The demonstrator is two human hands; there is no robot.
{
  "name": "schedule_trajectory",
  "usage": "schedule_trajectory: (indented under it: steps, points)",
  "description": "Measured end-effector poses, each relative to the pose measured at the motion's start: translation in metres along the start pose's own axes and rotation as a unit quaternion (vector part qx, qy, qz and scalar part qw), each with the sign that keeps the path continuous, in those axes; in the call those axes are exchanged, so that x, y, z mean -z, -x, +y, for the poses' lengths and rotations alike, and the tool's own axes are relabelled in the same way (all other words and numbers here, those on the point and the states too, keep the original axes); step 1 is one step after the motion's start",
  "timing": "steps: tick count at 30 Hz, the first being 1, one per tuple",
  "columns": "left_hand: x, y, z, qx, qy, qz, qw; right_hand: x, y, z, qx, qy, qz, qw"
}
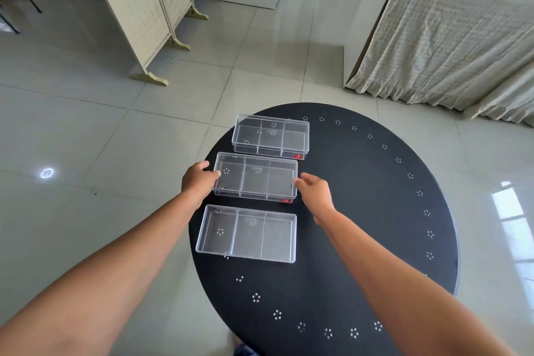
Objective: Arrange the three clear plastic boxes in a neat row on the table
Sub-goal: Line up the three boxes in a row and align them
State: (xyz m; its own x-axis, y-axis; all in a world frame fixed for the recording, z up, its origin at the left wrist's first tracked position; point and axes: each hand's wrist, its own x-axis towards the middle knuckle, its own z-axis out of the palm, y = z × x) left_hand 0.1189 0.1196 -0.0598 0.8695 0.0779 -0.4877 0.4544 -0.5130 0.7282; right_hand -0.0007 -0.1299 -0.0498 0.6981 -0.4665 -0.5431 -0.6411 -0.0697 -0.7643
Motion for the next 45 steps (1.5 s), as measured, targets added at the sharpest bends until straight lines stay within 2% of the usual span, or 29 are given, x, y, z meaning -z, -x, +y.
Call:
schedule_trajectory:
  steps: [13, 45]
  points:
    - [-0.023, 0.020, 0.001, -0.006, 0.052, -0.026, 0.998, 0.007, 0.023, 0.010, 0.015, -0.016, 0.048, 0.999]
    - [-0.024, 0.008, 0.013, -0.005, 0.020, -0.034, 0.999, 0.009, 0.015, -0.001, 0.013, -0.008, 0.043, 0.999]
